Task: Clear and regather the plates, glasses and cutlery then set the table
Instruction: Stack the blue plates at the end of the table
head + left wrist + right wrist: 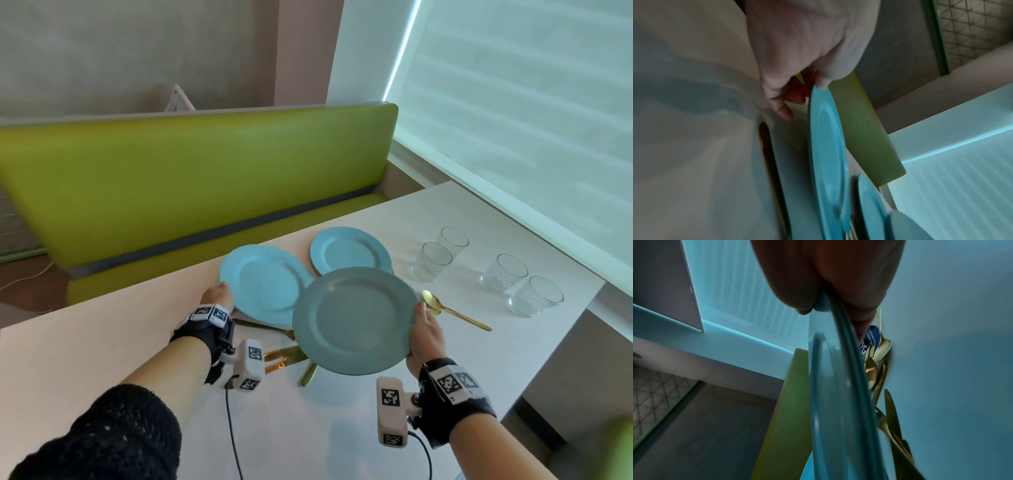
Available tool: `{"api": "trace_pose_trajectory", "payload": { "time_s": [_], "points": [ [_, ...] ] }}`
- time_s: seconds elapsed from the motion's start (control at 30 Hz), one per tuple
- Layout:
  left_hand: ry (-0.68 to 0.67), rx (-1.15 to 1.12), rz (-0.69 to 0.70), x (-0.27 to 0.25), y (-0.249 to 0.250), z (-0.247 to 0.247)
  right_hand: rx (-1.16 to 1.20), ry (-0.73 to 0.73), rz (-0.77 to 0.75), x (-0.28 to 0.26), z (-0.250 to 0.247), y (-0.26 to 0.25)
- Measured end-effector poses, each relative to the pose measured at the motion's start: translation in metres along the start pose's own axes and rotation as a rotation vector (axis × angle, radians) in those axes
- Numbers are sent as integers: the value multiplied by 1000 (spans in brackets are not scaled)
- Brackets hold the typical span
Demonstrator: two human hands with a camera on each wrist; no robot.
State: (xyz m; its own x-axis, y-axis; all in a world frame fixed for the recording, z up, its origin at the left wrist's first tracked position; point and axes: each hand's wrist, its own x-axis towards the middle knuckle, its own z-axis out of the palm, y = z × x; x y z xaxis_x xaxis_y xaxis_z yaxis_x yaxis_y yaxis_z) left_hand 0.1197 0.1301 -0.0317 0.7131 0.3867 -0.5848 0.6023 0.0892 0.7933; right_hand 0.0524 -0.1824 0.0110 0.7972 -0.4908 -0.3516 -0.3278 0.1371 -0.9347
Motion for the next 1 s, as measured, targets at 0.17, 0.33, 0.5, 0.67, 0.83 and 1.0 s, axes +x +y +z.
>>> {"api": "trace_pose_trajectory", "payload": {
  "time_s": [0.17, 0.33, 0.5, 0.67, 0.83, 1.0],
  "points": [
    [174, 26, 109, -30, 14, -13, 10, -80, 3, -16, 24, -15],
    [298, 26, 223, -55, 28, -25, -48, -72, -32, -30, 48, -28],
    [205, -82, 200, -71, 37, -27, -89, -92, -42, -34, 60, -41],
    [107, -266, 93, -73, 42, -10, -213, -105, -71, -26, 65, -51],
    [65, -366, 74, -79, 52, 15, -308, -98, -93, -1, 62, -61],
    [35, -283, 72, -73, 56, 46, -395, -128, -65, 29, 68, -56]
  ]
}}
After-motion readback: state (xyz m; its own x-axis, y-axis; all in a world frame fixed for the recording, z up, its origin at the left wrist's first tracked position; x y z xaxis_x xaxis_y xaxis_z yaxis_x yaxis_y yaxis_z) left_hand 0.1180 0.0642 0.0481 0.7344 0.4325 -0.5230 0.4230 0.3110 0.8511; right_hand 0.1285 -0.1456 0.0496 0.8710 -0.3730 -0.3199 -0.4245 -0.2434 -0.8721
